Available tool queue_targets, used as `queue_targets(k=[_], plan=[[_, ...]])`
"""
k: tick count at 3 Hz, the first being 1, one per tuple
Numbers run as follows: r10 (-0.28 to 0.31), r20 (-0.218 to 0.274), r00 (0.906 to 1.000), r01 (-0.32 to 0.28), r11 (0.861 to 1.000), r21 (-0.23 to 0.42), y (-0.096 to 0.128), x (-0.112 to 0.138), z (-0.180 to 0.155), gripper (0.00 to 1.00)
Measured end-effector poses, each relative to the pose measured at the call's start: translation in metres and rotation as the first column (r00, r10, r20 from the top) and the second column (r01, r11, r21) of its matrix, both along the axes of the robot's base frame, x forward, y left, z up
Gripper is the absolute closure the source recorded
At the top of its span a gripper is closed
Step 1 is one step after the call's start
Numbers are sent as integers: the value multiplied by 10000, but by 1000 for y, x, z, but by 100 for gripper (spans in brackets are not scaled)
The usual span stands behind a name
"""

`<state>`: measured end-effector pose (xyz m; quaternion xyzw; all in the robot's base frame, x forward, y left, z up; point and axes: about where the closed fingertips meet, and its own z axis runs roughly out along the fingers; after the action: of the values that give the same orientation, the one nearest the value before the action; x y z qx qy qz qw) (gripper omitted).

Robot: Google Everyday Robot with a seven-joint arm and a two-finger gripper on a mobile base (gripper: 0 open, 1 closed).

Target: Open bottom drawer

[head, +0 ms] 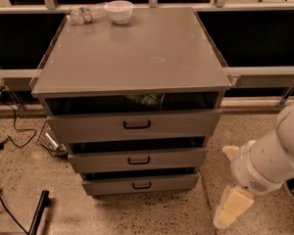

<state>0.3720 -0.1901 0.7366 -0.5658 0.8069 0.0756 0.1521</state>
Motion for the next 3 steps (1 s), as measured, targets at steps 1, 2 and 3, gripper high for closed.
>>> queue_targets(k=[1, 2, 3], plan=[[-142, -195, 9997, 146, 9998, 169, 5, -14, -44, 0], [-162, -700, 9974, 188, 9992, 359, 19, -45, -138, 0], [-29, -1240, 9923, 121, 9972, 737, 33, -57, -201, 0]])
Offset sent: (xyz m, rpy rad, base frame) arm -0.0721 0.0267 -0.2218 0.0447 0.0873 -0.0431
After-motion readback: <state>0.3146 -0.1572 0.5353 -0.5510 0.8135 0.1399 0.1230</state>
